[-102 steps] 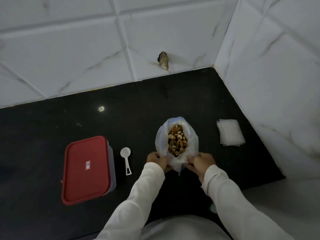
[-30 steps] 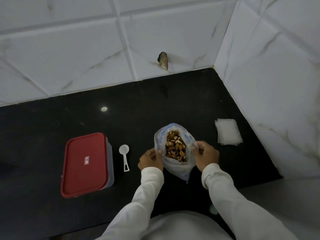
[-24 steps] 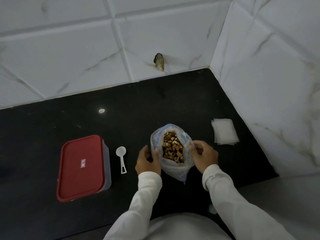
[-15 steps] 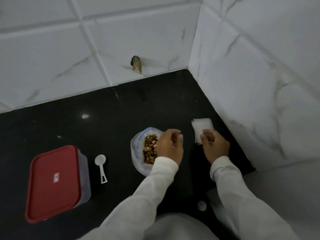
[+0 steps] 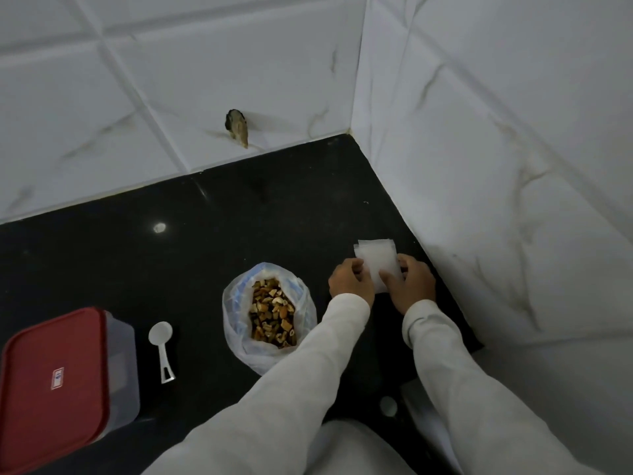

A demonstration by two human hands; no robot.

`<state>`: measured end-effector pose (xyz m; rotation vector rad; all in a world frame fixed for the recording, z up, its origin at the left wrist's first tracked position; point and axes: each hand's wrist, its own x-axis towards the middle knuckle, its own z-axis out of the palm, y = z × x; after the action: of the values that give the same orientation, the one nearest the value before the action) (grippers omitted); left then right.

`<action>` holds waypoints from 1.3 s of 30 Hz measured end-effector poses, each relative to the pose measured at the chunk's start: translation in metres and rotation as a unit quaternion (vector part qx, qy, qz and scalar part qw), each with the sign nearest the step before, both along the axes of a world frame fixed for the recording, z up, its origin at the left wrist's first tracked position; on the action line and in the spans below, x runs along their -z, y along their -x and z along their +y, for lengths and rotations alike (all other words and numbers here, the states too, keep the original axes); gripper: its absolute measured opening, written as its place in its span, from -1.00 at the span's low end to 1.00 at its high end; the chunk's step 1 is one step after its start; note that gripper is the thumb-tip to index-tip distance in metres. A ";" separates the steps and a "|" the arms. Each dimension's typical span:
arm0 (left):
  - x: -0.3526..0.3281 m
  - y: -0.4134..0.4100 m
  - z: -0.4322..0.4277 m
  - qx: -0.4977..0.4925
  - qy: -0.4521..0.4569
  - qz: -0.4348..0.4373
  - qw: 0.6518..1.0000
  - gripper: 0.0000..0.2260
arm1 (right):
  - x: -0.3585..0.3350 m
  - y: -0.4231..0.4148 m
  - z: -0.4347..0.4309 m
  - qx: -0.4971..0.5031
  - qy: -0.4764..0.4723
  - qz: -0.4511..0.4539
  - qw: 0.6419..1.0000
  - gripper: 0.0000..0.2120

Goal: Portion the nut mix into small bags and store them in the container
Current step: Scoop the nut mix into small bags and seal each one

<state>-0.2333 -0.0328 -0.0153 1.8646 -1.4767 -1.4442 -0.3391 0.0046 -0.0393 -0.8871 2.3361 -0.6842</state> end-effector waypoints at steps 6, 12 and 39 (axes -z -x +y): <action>0.002 0.004 -0.006 -0.003 -0.019 -0.015 1.000 -0.77 | -0.002 0.003 0.000 -0.007 0.022 -0.013 1.000 -0.54; -0.002 0.005 -0.005 -0.070 -0.082 0.046 0.993 -0.83 | -0.006 0.000 0.001 0.009 0.031 -0.017 0.999 -0.55; -0.088 -0.166 0.029 -0.105 0.079 0.209 0.969 -0.87 | -0.096 -0.137 0.028 -0.007 0.205 -0.282 0.937 -0.85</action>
<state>-0.0670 -0.0033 0.0731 1.4582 -1.1193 -1.4565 -0.2023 0.0323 0.0568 -0.7448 1.6984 -1.2631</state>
